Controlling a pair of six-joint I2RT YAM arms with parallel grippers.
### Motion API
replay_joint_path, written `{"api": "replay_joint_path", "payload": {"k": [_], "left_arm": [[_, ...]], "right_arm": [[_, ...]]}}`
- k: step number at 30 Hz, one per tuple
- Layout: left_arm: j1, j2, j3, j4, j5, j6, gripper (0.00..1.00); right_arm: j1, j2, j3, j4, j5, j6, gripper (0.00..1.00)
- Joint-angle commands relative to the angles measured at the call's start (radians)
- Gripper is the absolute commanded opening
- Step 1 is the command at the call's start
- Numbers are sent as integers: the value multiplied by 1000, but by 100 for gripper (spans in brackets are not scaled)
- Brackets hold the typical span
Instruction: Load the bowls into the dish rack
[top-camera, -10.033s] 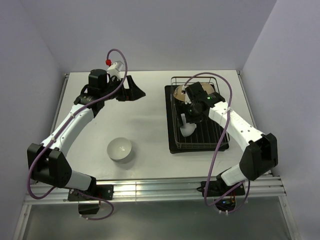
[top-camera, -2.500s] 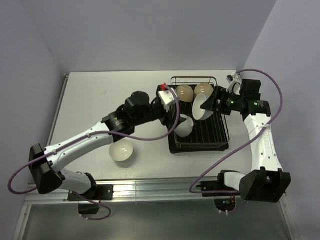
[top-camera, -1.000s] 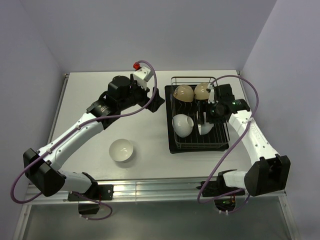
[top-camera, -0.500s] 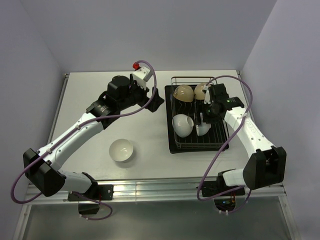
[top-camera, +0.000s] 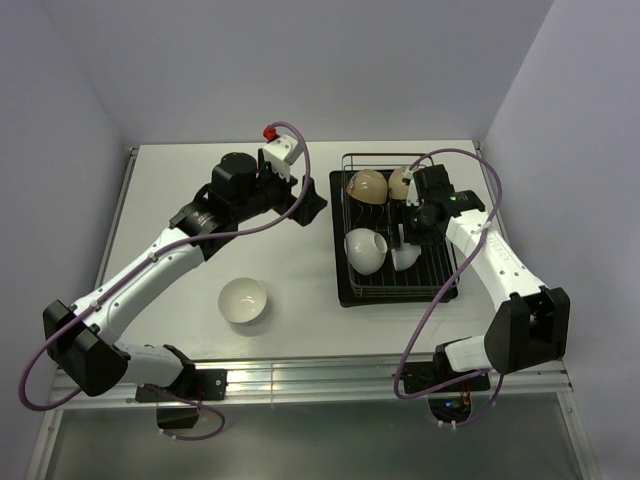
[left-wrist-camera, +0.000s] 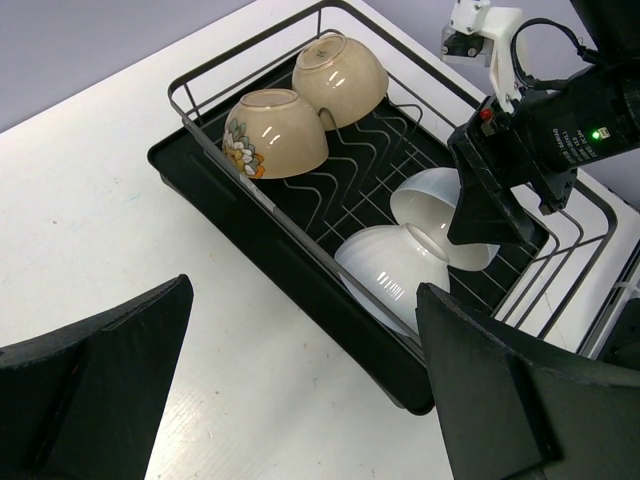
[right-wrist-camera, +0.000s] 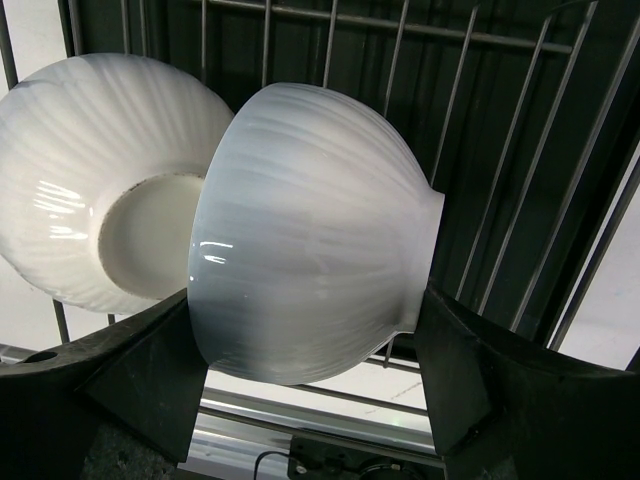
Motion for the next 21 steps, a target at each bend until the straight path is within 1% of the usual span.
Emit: {"api": "replay_joint_path", "payload": {"k": [1,3,6,7,21], "left_arm": [[6,-42,-7,18,15,-1,99],[6,-47,-15,23,25,-7,99],[6,-50,-21,21,24,-10,99],[6,-51,-22,20,22,-10,100],[12,-76,-49,9,33,-5,99]], "right_arm": [[26,7,43,10,-56,14,76],[27,9,44,10,-61,17,81],[34,14,52,-1,-74,16,92],[35,14,55,-3,-77,14,99],[40,-28,92,-16,-127,22,100]]}}
